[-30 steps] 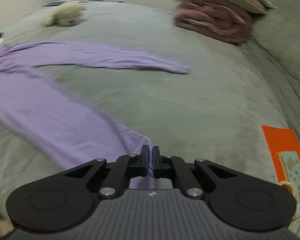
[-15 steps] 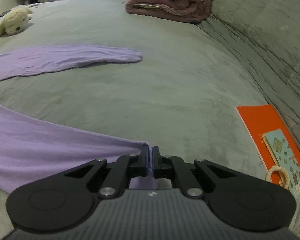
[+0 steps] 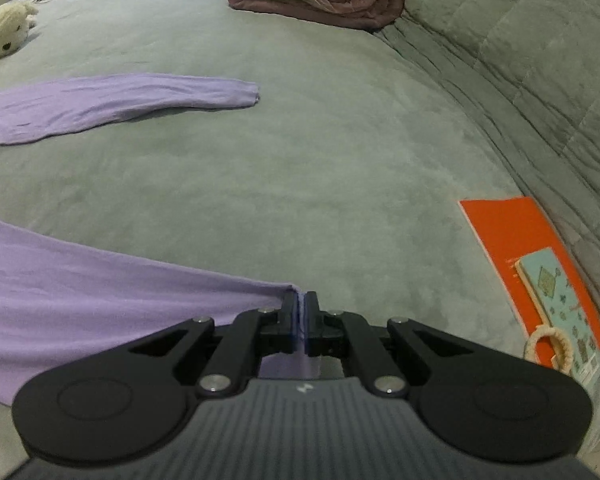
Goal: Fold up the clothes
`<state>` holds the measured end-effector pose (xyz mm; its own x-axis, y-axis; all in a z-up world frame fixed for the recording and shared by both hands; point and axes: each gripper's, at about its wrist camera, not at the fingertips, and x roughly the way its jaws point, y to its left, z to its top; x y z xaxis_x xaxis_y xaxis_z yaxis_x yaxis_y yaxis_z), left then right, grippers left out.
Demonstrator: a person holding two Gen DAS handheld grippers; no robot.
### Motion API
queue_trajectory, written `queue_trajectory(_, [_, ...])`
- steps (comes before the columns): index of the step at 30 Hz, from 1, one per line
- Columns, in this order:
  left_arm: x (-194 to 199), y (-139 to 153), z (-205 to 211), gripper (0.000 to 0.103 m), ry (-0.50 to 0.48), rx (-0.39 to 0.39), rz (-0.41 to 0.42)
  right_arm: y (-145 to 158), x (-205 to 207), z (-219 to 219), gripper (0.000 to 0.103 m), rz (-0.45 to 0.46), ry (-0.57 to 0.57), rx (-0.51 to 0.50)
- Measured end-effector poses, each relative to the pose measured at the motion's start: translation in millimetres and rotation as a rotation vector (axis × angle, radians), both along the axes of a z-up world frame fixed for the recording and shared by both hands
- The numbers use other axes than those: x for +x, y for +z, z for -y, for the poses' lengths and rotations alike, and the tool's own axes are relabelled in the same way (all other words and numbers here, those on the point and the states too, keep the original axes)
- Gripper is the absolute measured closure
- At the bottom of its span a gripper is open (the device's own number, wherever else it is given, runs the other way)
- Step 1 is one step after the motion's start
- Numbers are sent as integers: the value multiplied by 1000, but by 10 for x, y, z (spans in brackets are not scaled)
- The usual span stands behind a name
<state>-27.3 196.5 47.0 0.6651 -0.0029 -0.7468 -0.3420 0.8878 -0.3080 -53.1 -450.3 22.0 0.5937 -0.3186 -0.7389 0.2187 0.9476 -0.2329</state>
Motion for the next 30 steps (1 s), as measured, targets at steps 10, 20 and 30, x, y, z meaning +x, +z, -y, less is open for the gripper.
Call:
queue_trajectory(10, [-33,26,-38,50,7,-26,15,161,-624,407,86,118,-97,346])
queue_trajectory(20, [-52,-6,-43,50,17,-1,-1,-26,-797,344,95,106,-131,427])
queue_trajectory(30, [-137,7,-94,78,-26,77,-40,306,-791,361,103,120,-217,180])
